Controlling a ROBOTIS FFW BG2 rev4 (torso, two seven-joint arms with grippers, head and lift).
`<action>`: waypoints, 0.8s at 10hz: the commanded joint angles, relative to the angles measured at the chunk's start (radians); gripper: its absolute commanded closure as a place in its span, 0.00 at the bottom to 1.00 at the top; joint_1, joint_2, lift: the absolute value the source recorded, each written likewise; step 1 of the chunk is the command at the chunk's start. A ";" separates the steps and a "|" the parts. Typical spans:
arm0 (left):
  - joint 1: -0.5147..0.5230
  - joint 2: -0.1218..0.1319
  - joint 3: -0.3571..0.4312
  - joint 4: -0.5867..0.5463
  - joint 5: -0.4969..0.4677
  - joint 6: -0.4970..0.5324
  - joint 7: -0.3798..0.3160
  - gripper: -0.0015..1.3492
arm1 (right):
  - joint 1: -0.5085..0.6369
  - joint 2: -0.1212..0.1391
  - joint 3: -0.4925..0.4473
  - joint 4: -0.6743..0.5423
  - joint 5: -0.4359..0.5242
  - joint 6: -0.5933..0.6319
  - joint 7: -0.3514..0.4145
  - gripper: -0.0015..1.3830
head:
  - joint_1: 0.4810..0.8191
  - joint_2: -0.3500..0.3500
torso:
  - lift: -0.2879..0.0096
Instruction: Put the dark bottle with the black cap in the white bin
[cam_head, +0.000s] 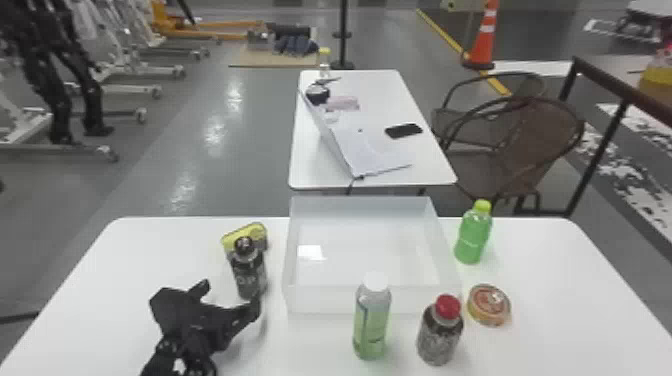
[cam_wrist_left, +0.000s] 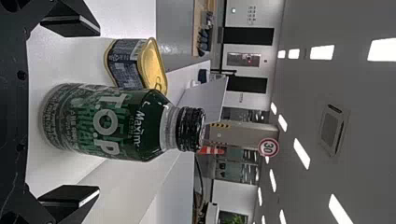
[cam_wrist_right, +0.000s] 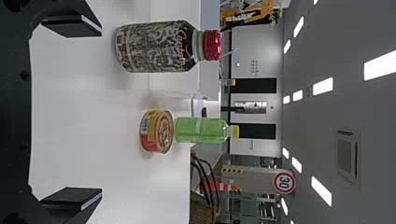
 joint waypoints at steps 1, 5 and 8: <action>-0.038 0.002 -0.007 0.041 -0.004 -0.001 0.000 0.08 | -0.003 0.000 0.000 0.002 0.000 0.000 0.000 0.07 | 0.20 0.50 | 0.63; -0.110 0.001 -0.015 0.139 -0.034 -0.002 0.003 0.05 | -0.012 0.001 0.002 0.011 -0.003 -0.005 0.008 0.07 | 0.20 0.50 | 0.63; -0.130 0.007 -0.013 0.176 -0.053 -0.030 0.023 0.05 | -0.017 0.005 0.002 0.017 -0.006 -0.008 0.012 0.07 | 0.20 0.50 | 0.63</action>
